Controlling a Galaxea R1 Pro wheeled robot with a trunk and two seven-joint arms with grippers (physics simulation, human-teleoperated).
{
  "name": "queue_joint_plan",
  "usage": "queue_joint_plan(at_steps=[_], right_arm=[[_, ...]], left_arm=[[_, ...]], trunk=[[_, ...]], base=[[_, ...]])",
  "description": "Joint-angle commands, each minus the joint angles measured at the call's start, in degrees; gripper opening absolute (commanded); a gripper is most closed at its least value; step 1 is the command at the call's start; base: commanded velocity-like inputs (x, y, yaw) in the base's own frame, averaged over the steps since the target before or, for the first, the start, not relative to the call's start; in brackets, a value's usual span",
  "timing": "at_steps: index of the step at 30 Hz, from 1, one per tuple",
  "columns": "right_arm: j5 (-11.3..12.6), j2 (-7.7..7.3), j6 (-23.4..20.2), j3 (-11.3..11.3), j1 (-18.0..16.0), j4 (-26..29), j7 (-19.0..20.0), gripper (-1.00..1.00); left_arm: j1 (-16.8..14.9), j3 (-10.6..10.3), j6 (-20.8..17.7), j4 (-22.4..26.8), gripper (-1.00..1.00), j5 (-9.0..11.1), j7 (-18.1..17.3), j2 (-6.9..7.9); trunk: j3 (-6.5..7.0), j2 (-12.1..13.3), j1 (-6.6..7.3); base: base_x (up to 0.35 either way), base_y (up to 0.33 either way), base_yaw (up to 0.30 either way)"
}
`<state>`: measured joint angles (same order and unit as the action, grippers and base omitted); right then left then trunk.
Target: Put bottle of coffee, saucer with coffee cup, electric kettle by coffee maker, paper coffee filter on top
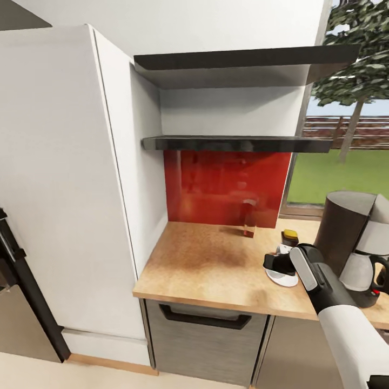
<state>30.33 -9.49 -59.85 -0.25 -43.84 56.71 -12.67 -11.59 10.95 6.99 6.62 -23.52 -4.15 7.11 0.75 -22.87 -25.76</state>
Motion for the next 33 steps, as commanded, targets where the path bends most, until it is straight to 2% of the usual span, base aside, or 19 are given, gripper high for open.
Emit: queue_joint_plan(at_steps=[1, 6, 12, 19, 24, 33], right_arm=[[0.59, 0.0, -0.15, -0.02, -0.02, 0.05, -0.51, -1.0], [0.38, -0.06, -0.15, -0.02, -0.02, -0.04, -0.59, -1.0], [0.35, -0.08, -0.15, 0.06, -0.02, -0.1, -0.6, -1.0], [0.35, -0.09, -0.15, 0.07, -0.02, -0.42, -0.61, -1.0], [0.43, -0.01, -0.15, 0.07, -0.02, -3.41, -0.53, -1.0], [0.43, 0.12, -0.15, 0.16, -0.02, -3.81, -0.52, -1.0]], left_arm=[[0.04, 0.51, 0.19, -0.03, 1.0, -0.47, -0.25, -0.01], [0.86, 0.54, 0.29, 0.05, 1.0, -0.53, -0.25, -0.07], [0.95, 0.48, 0.3, 0.06, 1.0, -0.55, -0.25, -0.07], [0.95, 0.47, 0.23, 0.04, 1.0, -0.48, -0.25, -0.12], [0.98, 0.47, 0.22, -0.02, 1.0, -0.47, -0.25, -0.1], [1.04, 0.47, 0.21, -0.03, 1.0, -0.47, -0.25, -0.09]], trunk=[[-0.02, -0.04, -0.02], [-0.02, -0.04, -0.02], [-0.02, -0.04, -0.02], [0.12, -0.04, -0.02], [0.13, -0.04, -0.02], [0.13, -0.04, -0.02]], base=[[0.03, 0.013, -0.001], [0.077, 0.003, 0.0], [0.27, 0.0, -0.01], [0.088, 0.0, -0.202], [0.004, 0.0, -0.049], [0.044, 0.0, -0.178]])
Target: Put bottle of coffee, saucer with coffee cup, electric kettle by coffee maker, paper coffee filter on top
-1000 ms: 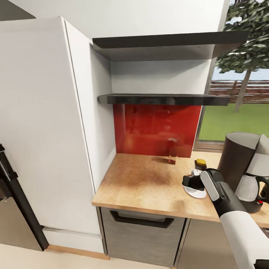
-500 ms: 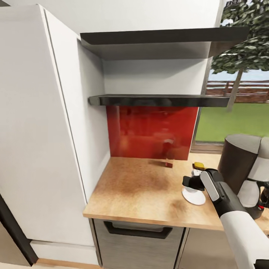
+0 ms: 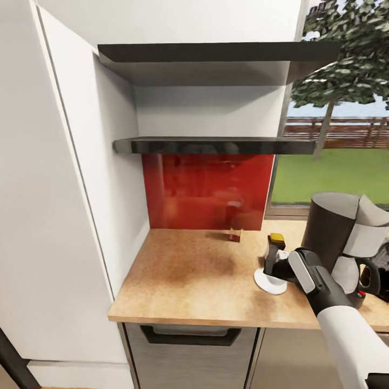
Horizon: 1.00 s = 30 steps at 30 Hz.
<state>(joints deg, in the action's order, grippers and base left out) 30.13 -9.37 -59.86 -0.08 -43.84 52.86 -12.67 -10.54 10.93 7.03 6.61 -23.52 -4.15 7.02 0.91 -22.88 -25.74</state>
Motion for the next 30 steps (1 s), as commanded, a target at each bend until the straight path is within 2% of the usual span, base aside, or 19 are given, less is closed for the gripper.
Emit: queue_joint_plan(at_steps=[1, 20, 30], right_arm=[[0.63, 0.02, -0.14, -0.01, -0.02, 0.04, -0.51, -1.0], [0.88, 0.06, -0.14, -0.01, -0.02, -2.93, -0.46, -1.0], [0.98, 0.06, -0.14, -0.01, -0.02, -5.29, -0.43, -1.0]], left_arm=[[-0.01, 0.5, 0.18, -0.02, 1.0, -0.47, -0.25, 0.01], [0.16, 0.5, 0.18, -0.02, 1.0, -0.47, -0.25, 0.01], [0.61, 0.5, 0.18, -0.02, 1.0, -0.47, -0.25, 0.01]], trunk=[[-0.02, -0.04, -0.04], [-0.02, -0.04, -0.04], [-0.02, -0.04, -0.04]], base=[[0.196, 0.0, -0.051], [0.09, 0.0, -0.004], [0.013, 0.0, 0.0]])
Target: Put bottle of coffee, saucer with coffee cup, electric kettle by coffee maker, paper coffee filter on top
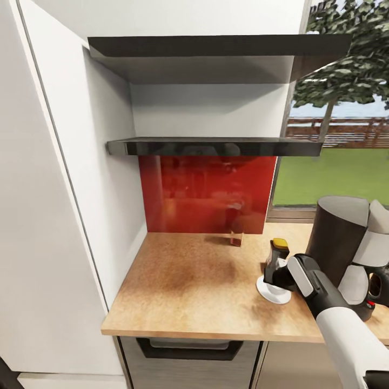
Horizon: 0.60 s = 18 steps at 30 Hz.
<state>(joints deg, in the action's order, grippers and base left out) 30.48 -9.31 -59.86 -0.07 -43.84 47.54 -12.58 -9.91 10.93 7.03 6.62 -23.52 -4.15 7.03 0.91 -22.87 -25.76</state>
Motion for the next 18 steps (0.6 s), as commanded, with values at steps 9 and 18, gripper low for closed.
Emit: queue_joint_plan(at_steps=[9, 18], right_arm=[[0.63, 0.0, 0.69, -0.02, -0.01, -2.72, -0.51, -1.0], [0.72, 0.0, 1.32, 0.03, -0.01, -3.43, -0.51, -1.0]], left_arm=[[0.16, 0.5, 0.2, -0.02, 1.0, -0.47, -0.24, 0.0], [0.16, 0.5, 0.26, -0.02, 1.0, -0.47, -0.24, 0.0]], trunk=[[-0.02, -0.04, -0.02], [-0.02, -0.04, -0.02]], base=[[0.108, 0.0, 0.0], [0.015, 0.0, 0.0]])
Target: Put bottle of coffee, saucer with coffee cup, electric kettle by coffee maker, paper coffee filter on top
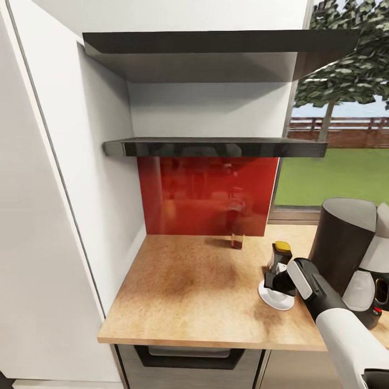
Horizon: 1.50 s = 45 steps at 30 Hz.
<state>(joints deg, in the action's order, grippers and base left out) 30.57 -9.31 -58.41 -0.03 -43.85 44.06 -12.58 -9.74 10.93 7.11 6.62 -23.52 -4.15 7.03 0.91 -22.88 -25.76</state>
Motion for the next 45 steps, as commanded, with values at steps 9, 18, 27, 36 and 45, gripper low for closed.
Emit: queue_joint_plan(at_steps=[9, 18, 27, 36, 45], right_arm=[[0.63, 0.0, -0.13, 0.03, -0.01, 0.04, -0.51, -1.0], [0.58, 0.0, -0.13, -0.02, -0.01, -0.02, -0.53, -1.0], [0.54, 0.0, -0.13, -0.12, -0.01, -0.19, -0.54, 1.0], [0.63, 0.0, -0.13, -0.07, -0.01, -0.21, -0.55, 1.0], [0.68, 0.0, -0.13, -0.15, -0.01, 0.67, -0.59, 1.0]], left_arm=[[-0.01, 0.49, 0.18, -0.02, 1.0, -0.47, -0.28, 0.0], [-0.01, 0.49, 0.18, -0.02, 1.0, -0.47, -0.28, 0.0], [-0.01, 0.49, 0.18, -0.02, 1.0, -0.47, -0.27, 0.0], [-0.01, 0.54, 0.18, -0.02, 1.0, -0.47, -0.27, 0.13], [0.0, 0.54, 0.18, -0.02, 1.0, -0.47, -0.25, 0.21]], trunk=[[-0.02, -0.04, -0.02], [-0.02, -0.04, -0.02], [-0.02, -0.04, -0.02], [-0.02, -0.04, -0.02], [-0.02, -0.04, -0.02]], base=[[0.077, -0.033, 0.0], [0.008, -0.004, 0.0], [0.0, 0.0, 0.0], [0.0, 0.0, 0.0], [0.0, 0.0, 0.0]])
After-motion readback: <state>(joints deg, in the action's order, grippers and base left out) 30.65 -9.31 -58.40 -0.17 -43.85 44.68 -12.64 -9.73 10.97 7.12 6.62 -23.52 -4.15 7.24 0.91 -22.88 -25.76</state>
